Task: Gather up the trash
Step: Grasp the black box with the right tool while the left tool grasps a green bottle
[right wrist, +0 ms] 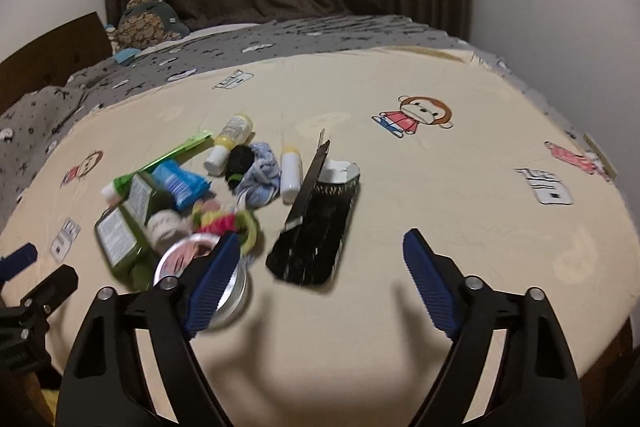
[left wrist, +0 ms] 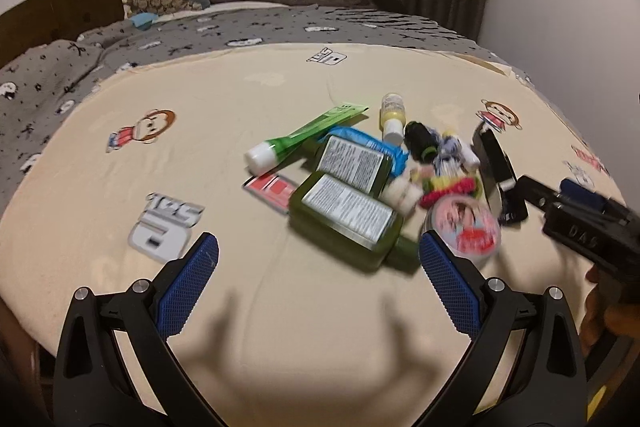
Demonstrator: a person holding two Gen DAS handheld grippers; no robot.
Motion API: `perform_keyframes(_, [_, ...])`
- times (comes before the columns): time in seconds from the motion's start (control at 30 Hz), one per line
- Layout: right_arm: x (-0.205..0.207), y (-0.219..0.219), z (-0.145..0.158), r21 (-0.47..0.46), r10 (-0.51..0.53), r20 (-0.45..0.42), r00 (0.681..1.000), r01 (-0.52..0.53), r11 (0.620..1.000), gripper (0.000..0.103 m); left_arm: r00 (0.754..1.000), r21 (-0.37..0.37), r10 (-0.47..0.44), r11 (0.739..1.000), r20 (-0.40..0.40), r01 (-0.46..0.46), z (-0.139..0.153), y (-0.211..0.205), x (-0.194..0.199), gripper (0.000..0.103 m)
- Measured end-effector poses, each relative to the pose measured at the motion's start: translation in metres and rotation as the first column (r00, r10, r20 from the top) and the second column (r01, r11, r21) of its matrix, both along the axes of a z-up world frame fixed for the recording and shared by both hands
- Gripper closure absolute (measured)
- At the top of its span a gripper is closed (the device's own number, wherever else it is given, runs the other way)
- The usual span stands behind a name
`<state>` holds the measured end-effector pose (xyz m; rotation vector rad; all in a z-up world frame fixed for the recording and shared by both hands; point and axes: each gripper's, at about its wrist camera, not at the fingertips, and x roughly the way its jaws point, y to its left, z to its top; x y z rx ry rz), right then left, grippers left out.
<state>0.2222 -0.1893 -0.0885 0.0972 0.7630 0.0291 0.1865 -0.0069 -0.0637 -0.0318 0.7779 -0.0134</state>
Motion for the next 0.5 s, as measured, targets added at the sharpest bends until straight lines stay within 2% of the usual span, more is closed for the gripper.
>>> perform_keyframes(0.1, [0.015,-0.001,-0.005,0.058,-0.002,-0.032,0.999,0.004,0.998,0.029,0.999,0.023,0.009,1.0,-0.041,-0.008,-0.01,-0.007,0.021,0.017])
perform_keyframes(0.17, [0.023,-0.003,-0.008,0.054,-0.014,-0.048,0.999,0.017,0.998,0.029,0.996,0.032,0.026,0.999,-0.088,-0.023,-0.021,-0.009,0.036,0.024])
perform_keyframes(0.3, [0.039,-0.003,-0.02,0.039,-0.023,-0.099,0.995,0.027,0.999,0.03,0.993,0.002,0.03,1.0,-0.11,-0.03,-0.027,-0.007,0.047,0.023])
perform_keyframes(0.4, [0.05,-0.003,-0.031,0.055,-0.014,-0.131,0.991,0.021,0.998,0.032,0.991,-0.048,0.018,0.999,-0.132,-0.025,-0.031,-0.007,0.059,0.023])
perform_keyframes(0.5, [0.058,-0.004,-0.04,0.063,-0.012,-0.15,0.989,0.022,0.998,0.044,0.988,-0.072,0.023,0.997,-0.155,-0.034,-0.038,-0.007,0.071,0.024])
